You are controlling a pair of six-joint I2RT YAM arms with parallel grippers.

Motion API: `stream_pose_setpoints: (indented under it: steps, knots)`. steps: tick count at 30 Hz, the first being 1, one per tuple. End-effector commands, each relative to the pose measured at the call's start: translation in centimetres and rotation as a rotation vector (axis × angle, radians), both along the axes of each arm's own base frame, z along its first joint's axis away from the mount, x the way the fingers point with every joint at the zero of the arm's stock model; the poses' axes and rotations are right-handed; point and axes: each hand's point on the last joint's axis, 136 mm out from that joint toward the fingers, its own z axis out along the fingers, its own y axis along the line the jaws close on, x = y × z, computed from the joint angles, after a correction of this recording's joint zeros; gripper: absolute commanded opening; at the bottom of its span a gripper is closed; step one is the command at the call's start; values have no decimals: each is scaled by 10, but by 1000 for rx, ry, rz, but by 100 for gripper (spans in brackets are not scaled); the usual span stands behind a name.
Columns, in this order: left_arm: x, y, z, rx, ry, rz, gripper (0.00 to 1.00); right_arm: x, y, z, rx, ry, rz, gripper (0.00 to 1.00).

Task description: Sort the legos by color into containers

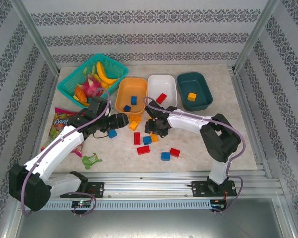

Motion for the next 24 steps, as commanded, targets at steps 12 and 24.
stream_pose_setpoints:
  steps: [12, 24]
  knots:
    - [-7, -8, 9, -58, -35, -2, 76, -14, -8, -23, -139, 79, -5, 48]
    - [-6, -21, 13, -73, -49, -41, 76, -6, -21, 9, -169, -15, -7, 28]
